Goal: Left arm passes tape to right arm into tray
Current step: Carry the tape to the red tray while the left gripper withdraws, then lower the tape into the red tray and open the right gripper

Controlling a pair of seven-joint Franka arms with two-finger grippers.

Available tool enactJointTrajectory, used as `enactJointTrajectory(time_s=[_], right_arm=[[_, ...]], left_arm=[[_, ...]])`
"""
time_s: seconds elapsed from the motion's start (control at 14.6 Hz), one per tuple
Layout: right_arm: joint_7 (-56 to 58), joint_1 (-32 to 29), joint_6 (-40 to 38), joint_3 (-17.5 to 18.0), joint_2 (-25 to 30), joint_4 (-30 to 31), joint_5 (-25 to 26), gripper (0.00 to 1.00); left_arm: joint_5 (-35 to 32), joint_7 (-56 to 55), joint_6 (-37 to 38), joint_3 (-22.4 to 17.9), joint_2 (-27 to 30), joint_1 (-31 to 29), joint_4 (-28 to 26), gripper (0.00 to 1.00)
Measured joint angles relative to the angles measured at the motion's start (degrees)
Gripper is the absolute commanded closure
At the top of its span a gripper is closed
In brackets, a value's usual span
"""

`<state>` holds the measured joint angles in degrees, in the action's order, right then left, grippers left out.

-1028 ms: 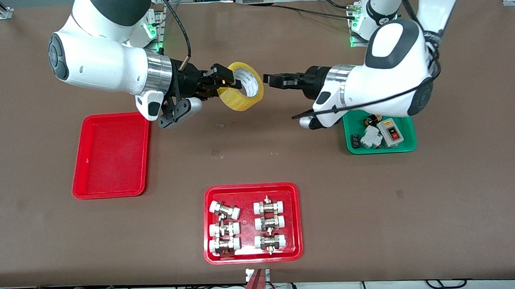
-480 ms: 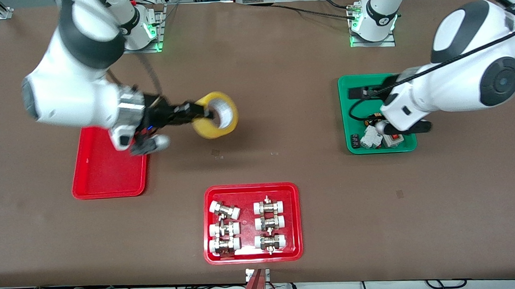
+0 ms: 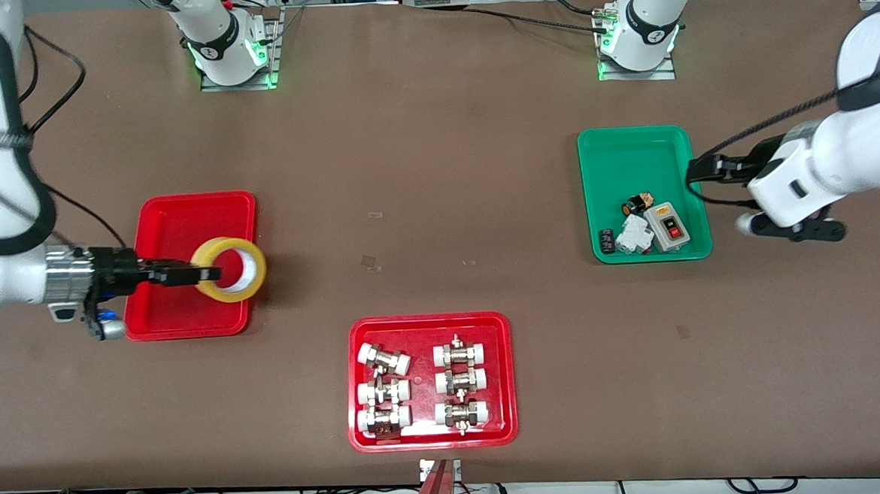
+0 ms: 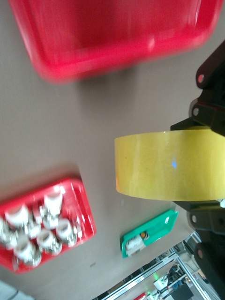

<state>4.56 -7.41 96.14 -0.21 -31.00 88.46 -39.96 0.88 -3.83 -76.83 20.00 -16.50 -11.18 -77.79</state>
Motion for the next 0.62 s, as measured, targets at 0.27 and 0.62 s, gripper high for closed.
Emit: enactJointTrajectory(time_s=[0.27, 0.62], right_arm=[[14.8, -8.3, -2.2, 0.0, -7.7, 0.1, 0.3, 0.68], [22.5, -11.5, -3.8, 0.1, -12.3, 0.1, 0.3, 0.66]], left_arm=[[-0.8, 4.0, 2.0, -9.8, 7.2, 7.1, -0.6, 0.0], [-0.8, 5.7, -4.8, -14.4, 16.2, 10.6, -10.2, 0.0]])
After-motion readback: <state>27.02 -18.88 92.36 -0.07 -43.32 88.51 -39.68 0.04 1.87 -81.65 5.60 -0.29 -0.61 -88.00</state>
